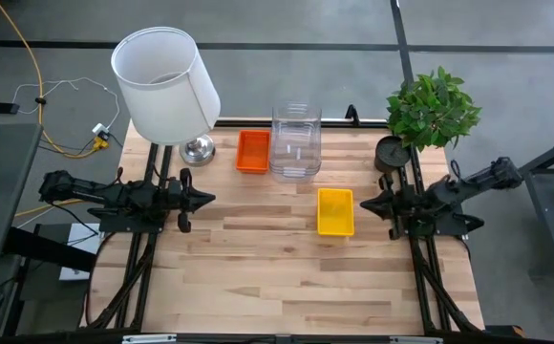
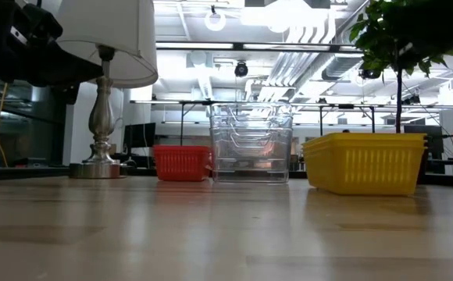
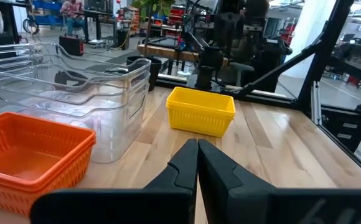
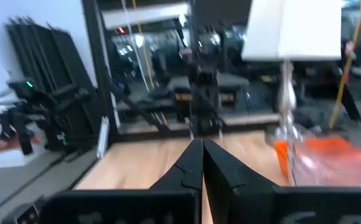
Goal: Stack baskets by color
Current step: Return to Home Position
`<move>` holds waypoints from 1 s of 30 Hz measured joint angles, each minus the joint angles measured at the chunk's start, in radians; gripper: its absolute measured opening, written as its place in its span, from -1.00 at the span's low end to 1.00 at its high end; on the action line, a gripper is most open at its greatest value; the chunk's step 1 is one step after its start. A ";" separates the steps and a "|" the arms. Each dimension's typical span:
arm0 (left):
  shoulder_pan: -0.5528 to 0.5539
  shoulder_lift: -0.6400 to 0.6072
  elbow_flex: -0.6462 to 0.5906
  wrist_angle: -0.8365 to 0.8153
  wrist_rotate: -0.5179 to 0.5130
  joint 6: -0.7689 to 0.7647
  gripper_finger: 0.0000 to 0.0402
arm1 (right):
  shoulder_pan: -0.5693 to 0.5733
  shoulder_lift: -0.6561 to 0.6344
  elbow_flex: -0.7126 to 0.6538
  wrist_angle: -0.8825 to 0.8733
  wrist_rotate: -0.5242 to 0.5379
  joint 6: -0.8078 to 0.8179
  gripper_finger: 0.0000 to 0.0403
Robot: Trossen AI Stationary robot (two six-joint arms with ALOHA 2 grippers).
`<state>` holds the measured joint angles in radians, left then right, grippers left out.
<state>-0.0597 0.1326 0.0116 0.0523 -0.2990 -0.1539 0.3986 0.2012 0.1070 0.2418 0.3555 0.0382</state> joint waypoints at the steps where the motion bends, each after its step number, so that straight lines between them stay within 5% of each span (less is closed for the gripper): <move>1: 0.000 0.000 0.000 0.000 0.000 0.000 -1.00 | -0.021 -0.022 0.000 0.000 -0.034 -0.017 -1.00; 12: 0.000 0.000 0.000 0.000 0.000 0.000 -1.00 | -0.233 -0.131 -0.054 -0.044 -0.282 -0.012 -1.00; 22: 0.000 0.000 0.000 0.000 0.000 0.000 -1.00 | -0.243 -0.198 -0.097 -0.165 -0.278 -0.017 -1.00; 30: 0.000 0.000 0.000 0.001 0.000 0.000 -1.00 | -0.244 -0.182 -0.097 -0.195 -0.126 0.034 -1.00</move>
<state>-0.0597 0.1326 0.0116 0.0528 -0.2989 -0.1540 0.1547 0.0192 0.0105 0.0467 0.2296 0.0719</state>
